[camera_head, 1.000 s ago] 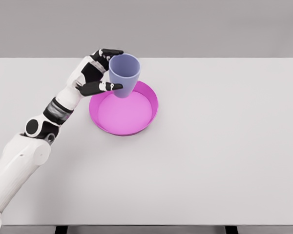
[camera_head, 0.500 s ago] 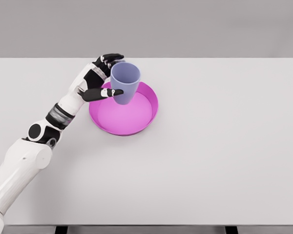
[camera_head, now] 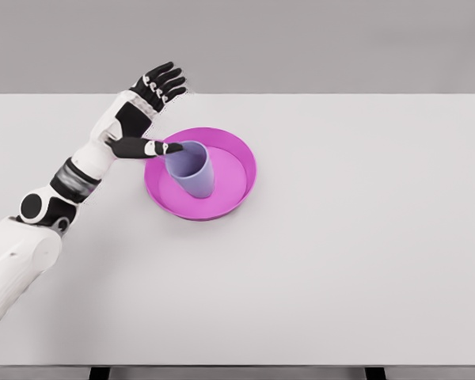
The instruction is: Flip the cup with left arm and place it on the plate
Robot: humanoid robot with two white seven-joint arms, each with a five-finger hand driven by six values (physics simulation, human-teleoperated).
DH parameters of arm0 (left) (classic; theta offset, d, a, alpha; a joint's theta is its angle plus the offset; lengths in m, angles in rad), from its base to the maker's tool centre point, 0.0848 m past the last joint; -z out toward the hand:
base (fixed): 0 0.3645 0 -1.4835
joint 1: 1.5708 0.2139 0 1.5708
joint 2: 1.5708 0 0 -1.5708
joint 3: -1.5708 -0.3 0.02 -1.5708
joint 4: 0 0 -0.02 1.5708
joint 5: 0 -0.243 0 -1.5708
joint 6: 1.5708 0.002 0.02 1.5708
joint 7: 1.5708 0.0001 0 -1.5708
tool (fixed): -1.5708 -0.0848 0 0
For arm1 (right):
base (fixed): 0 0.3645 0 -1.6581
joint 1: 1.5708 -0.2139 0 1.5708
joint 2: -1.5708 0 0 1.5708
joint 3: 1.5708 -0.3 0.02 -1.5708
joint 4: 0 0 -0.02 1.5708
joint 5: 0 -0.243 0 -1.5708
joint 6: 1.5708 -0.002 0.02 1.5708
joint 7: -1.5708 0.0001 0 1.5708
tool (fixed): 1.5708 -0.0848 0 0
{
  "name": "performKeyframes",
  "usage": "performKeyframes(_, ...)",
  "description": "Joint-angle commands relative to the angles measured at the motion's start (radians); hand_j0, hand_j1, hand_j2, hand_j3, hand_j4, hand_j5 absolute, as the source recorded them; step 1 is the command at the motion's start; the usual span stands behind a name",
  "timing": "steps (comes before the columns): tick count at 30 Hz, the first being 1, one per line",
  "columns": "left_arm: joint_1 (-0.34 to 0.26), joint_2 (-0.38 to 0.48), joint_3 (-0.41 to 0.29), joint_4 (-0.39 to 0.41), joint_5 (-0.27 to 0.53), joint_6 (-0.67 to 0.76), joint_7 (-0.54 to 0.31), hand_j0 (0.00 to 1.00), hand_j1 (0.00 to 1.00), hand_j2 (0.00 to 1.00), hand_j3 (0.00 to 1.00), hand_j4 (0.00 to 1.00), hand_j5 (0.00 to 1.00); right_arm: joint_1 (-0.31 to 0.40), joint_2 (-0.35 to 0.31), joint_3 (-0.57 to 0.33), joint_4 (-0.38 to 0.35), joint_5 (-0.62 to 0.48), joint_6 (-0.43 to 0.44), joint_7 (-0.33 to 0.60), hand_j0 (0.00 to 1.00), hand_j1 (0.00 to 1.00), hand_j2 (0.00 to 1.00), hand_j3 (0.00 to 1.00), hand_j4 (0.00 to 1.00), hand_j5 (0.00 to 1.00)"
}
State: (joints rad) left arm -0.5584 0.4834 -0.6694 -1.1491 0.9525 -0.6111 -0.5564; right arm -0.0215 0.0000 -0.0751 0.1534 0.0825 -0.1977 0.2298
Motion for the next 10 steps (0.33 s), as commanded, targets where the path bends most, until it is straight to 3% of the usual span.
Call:
performKeyframes(1, 0.000, 0.127, 0.005, -0.112, 0.009, 0.000, 0.000, 1.00, 1.00, 1.00, 1.00, 1.00, 1.00, 0.000, 0.000, 0.000, 0.000, 0.000, 0.000, 0.000, 1.00, 1.00, 1.00, 1.00, 1.00, 1.00)
performKeyframes(3, 0.006, 0.231, -0.007, -0.181, -0.001, 0.000, 0.000, 1.00, 1.00, 1.00, 1.00, 1.00, 1.00, 0.000, 0.000, 0.000, 0.000, 0.000, 0.000, 0.000, 1.00, 1.00, 1.00, 1.00, 1.00, 1.00)
performKeyframes(4, 0.006, 0.320, -0.009, -0.207, -0.040, 0.000, -0.002, 1.00, 1.00, 1.00, 1.00, 1.00, 1.00, 0.000, 0.000, 0.000, 0.000, 0.000, 0.000, 0.000, 1.00, 1.00, 1.00, 1.00, 1.00, 1.00)
performKeyframes(5, 0.006, 0.371, -0.009, -0.210, -0.131, 0.000, -0.002, 1.00, 1.00, 1.00, 1.00, 1.00, 1.00, 0.000, 0.000, 0.000, 0.000, 0.000, 0.000, 0.000, 1.00, 1.00, 1.00, 1.00, 1.00, 1.00)
performKeyframes(6, 0.006, 0.391, -0.006, -0.210, -0.268, 0.000, -0.004, 1.00, 1.00, 1.00, 1.00, 1.00, 1.00, 0.000, 0.000, 0.000, 0.000, 0.000, 0.000, 0.000, 1.00, 1.00, 1.00, 1.00, 1.00, 1.00)
performKeyframes(10, 0.046, 0.471, -0.002, -0.195, -0.347, 0.000, -0.011, 1.00, 1.00, 1.00, 1.00, 1.00, 1.00, 0.000, 0.000, 0.000, 0.000, 0.000, 0.000, 0.000, 1.00, 1.00, 1.00, 1.00, 1.00, 1.00)
